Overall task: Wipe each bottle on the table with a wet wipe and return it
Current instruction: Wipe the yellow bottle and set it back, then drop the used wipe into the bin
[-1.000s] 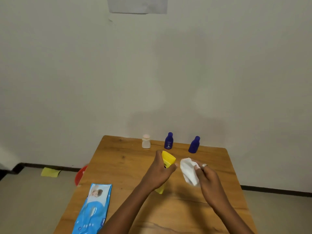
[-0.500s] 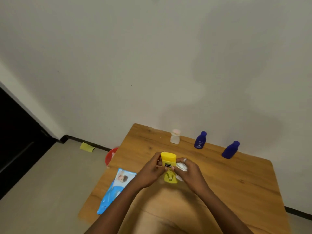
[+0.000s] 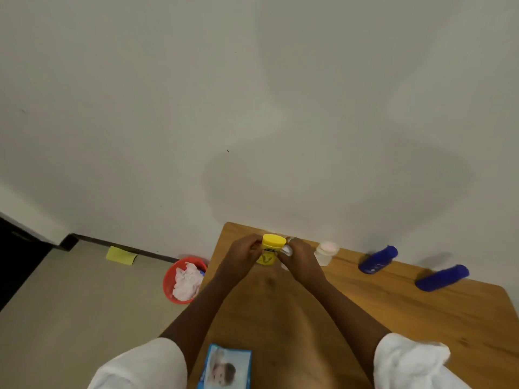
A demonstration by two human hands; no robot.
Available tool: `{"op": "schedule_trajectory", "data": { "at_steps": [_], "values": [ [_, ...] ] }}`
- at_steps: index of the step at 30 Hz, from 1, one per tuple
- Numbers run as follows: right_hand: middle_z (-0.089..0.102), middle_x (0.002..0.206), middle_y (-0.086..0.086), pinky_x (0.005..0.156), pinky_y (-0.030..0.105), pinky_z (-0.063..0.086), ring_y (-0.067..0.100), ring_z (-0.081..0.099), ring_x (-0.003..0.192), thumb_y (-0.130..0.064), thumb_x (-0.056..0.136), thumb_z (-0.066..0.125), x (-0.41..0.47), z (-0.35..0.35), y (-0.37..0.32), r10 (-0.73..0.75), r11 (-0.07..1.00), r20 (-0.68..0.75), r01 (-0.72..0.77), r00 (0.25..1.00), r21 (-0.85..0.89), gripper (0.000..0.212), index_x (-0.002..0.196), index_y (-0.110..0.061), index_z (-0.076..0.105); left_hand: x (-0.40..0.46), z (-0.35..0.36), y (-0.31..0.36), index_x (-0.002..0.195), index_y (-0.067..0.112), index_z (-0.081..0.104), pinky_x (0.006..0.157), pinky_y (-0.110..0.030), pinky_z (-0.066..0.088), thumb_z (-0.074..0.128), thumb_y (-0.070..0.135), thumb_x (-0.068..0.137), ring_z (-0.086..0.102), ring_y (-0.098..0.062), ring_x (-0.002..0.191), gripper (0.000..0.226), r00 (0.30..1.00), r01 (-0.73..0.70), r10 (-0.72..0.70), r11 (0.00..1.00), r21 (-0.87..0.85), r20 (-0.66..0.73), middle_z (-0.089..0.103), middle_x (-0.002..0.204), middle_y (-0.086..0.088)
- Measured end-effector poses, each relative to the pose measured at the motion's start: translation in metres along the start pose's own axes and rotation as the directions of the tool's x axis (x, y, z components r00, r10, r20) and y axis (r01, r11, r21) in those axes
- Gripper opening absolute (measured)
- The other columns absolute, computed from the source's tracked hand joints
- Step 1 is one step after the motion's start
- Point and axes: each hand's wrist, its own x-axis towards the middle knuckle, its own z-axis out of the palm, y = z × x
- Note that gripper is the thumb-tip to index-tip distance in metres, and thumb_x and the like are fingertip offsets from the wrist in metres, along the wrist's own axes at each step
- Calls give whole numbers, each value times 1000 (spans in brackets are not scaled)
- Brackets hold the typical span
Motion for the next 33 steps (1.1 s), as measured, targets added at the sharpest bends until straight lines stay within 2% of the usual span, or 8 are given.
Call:
{"op": "schedule_trajectory", "data": {
  "at_steps": [7, 15, 19, 26, 30, 31, 32, 33],
  "values": [
    [63, 84, 15, 63, 27, 32, 26, 57, 77, -12, 85, 66, 65, 33, 24, 13, 995, 26, -11, 1000, -102, 10, 84, -4, 59, 54, 4, -62, 114, -2, 63, 85, -25, 51, 55, 12, 87, 67, -29, 98, 31, 995, -10, 6, 999, 42, 97, 70, 108, -18],
    [63, 84, 12, 63, 30, 36, 24, 57, 76, -16, 88, 64, 67, 47, 39, 28, 994, 15, -26, 999, -110, 11, 85, -7, 58, 60, 20, -84, 119, 5, 62, 89, -33, 54, 57, 7, 90, 67, -24, 102, 30, 996, -30, 33, 999, -26, 81, 70, 113, -14],
    [65, 92, 16, 67, 27, 32, 31, 59, 84, -13, 86, 65, 61, 50, 39, 47, 987, 77, -35, 996, -158, 11, 92, -5, 60, 57, 20, -88, 121, 6, 61, 91, -21, 52, 59, 3, 90, 65, -16, 104, 31, 996, 16, -11, 998, -56, 86, 69, 115, -12],
    [68, 96, 1, 77, 25, 44, 20, 63, 95, -19, 87, 65, 15, 28, 33, 326, 934, -46, -315, 944, 168, 16, 101, -10, 64, 38, 12, -89, 138, 5, 46, 98, -30, 43, 66, 35, 81, 56, -26, 119, 67, 965, 255, -249, 963, -86, 81, 57, 133, -14],
    [74, 93, 5, 79, 35, 57, 28, 67, 89, -19, 90, 61, -65, 15, 24, 597, 603, 210, -605, 775, 520, 13, 95, -15, 72, -15, 7, -55, 134, 9, 50, 99, -24, 42, 61, 36, 89, 54, -24, 123, 54, 917, 349, -379, 913, -210, -125, 55, 134, -8],
    [75, 96, 8, 80, 35, 58, 29, 67, 88, -19, 91, 58, -79, 17, 23, 770, 376, 277, -759, 575, 532, 17, 99, -13, 73, -34, 10, -37, 132, 11, 52, 95, -14, 40, 63, 31, 90, 54, -20, 121, 48, 899, 355, -410, 888, -293, -153, 56, 132, -5],
    [74, 102, 11, 83, 34, 57, 28, 67, 89, -21, 92, 56, -94, 13, -1, 639, 239, 374, -635, 672, 734, 23, 105, -9, 71, -53, 14, -14, 132, 16, 50, 91, -5, 37, 63, 30, 91, 54, -14, 120, 46, 899, 339, -415, 863, -374, -141, 54, 132, 1],
    [71, 108, 15, 85, 34, 55, 26, 67, 91, -25, 91, 55, -87, 24, -13, 650, 5, 407, -540, 641, 842, 31, 110, -4, 68, -72, 20, 8, 134, 21, 46, 92, -1, 35, 63, 36, 90, 51, -8, 122, 50, 922, 298, -372, 858, -417, -105, 50, 135, 6]
  ]
}}
